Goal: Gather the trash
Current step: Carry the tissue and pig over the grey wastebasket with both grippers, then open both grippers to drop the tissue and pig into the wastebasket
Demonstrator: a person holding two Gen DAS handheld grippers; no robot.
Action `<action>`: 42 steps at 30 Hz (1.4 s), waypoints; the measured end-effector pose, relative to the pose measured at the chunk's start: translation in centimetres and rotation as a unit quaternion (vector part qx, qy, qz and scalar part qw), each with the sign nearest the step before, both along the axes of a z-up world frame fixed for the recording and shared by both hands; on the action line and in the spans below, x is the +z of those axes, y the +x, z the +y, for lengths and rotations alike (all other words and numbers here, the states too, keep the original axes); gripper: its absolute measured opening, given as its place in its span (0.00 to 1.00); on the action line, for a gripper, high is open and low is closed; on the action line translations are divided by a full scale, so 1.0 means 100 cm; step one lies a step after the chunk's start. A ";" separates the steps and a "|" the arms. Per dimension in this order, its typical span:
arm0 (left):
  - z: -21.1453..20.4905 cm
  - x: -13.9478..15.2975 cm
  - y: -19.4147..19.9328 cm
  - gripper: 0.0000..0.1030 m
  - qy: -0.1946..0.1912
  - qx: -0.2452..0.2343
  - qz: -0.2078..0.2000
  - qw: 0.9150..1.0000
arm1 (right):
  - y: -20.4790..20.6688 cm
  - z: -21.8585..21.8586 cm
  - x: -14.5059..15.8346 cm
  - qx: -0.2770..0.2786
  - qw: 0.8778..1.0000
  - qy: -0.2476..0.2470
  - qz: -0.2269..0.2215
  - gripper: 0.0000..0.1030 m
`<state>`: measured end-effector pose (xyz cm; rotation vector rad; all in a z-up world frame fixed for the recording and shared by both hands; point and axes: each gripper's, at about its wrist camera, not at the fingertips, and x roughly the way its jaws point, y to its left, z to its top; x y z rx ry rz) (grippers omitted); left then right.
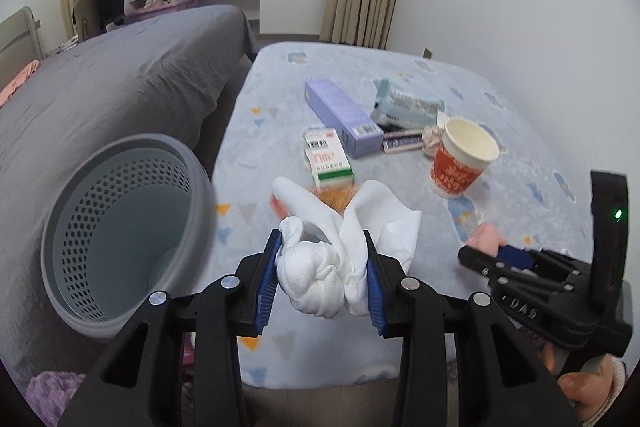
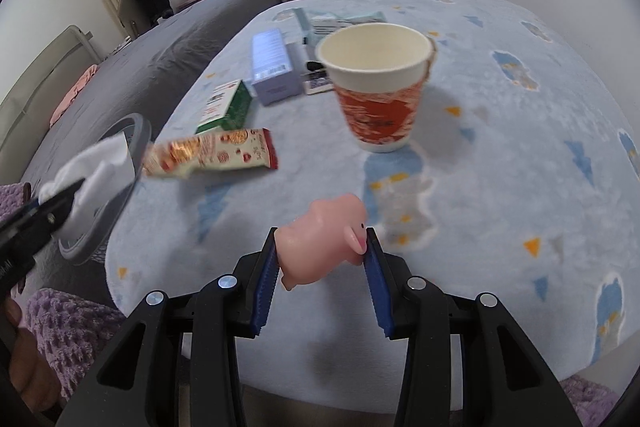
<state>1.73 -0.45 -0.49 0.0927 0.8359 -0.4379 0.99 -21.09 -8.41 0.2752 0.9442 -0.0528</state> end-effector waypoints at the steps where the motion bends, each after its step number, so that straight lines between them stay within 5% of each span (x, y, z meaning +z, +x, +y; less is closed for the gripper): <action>1: 0.003 0.006 0.002 0.36 -0.002 0.001 -0.007 1.000 | 0.001 0.004 0.002 0.002 1.000 -0.002 -0.001 0.39; 8: 0.036 0.019 0.012 0.36 0.001 0.033 -0.038 0.999 | 0.016 0.040 0.023 0.033 0.999 -0.013 -0.015 0.39; 22: 0.158 -0.027 0.059 0.37 0.063 0.176 -0.010 0.982 | 0.088 0.162 0.040 0.172 0.984 -0.014 -0.036 0.39; 32: 0.199 -0.058 0.092 0.39 0.067 0.229 0.012 0.971 | 0.144 0.234 0.020 0.235 0.972 -0.017 -0.023 0.39; 37: 0.203 -0.061 0.096 0.59 0.067 0.248 -0.001 0.967 | 0.159 0.251 0.010 0.243 0.970 -0.021 -0.015 0.39; 39: 0.206 -0.062 0.097 0.62 0.065 0.252 0.000 0.966 | 0.161 0.254 0.009 0.244 0.969 -0.024 -0.014 0.56; 42: 0.210 -0.064 0.099 0.64 0.063 0.260 0.005 0.964 | 0.161 0.254 0.009 0.235 0.971 -0.023 -0.022 0.62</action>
